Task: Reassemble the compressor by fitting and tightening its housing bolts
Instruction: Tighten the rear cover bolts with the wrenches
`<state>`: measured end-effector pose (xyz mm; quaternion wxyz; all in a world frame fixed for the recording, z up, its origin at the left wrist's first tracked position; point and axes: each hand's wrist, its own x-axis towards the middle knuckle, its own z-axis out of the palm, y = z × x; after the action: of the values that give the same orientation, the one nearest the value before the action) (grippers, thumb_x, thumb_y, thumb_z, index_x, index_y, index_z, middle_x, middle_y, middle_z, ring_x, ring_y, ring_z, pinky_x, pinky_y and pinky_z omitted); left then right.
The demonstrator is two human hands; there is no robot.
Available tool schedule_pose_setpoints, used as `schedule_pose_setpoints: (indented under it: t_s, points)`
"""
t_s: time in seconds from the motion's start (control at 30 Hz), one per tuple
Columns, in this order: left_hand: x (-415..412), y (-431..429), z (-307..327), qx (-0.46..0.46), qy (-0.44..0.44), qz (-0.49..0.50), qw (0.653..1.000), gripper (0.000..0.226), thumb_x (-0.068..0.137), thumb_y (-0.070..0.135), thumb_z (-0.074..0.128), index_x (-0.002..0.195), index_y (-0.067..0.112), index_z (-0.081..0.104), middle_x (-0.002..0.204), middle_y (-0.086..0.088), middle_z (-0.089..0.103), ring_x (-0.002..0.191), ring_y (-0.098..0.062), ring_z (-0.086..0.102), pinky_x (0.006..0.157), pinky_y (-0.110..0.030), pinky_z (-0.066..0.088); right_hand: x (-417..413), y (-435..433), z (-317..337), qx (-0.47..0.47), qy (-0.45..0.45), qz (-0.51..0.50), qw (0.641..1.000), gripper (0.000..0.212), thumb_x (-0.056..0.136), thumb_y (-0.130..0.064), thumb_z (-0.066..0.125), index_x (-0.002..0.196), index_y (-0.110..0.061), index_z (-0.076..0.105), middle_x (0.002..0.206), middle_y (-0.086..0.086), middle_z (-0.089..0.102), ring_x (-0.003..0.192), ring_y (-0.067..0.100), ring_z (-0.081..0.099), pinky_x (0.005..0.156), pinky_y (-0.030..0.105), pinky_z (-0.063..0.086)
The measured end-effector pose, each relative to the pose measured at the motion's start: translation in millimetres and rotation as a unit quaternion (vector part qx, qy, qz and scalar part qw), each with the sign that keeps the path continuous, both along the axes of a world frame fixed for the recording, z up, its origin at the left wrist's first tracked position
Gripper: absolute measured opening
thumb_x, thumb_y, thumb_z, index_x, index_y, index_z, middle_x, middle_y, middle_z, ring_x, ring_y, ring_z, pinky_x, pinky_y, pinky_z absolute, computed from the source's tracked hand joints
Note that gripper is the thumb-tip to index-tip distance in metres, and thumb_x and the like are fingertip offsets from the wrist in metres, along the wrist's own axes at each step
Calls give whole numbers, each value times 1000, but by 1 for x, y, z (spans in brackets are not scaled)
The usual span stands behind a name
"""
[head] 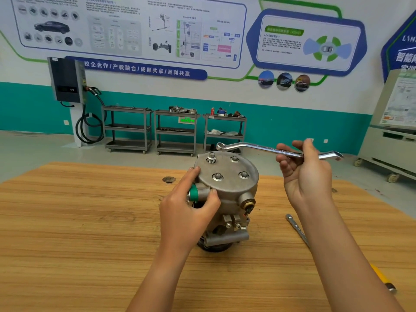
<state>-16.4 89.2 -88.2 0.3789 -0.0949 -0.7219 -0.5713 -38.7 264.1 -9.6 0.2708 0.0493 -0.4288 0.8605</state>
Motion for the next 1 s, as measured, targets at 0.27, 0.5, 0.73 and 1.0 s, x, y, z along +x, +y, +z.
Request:
schedule_pose_setpoints:
  t_s: [0.27,0.5,0.73,1.0]
  points:
    - [0,1,-1,-7,-2,-7,1000,58,70,32,64,127,23,56,126,5,60,116,-7,55,94,-30,50,0,-8,-4,45,3,-26,999,26,102,-25,38,85,-9,51,60,5,70,43,11,61,41,15,48]
    - [-1,2,-3,-13,2,2,1000,56,74,25,71,128,22,56,128,3,59,118,-7,54,95,-36,50,-3,-11,-2,77,3,-49,996,25,102,-21,39,83,-10,51,60,5,70,45,13,63,43,16,49]
    - [0,3,-1,-12,1,6,1000,60,68,35,61,127,23,57,129,5,59,118,-2,52,97,-27,48,-3,-11,8,83,-1,-69,994,17,102,-10,34,113,-18,45,58,2,68,43,12,61,41,18,47]
    - [1,4,-1,-12,2,13,1000,60,68,34,61,127,21,57,128,5,59,118,-3,52,99,-28,47,-1,-13,5,118,25,-86,989,24,102,-10,34,121,-24,40,57,0,68,41,12,60,43,18,47]
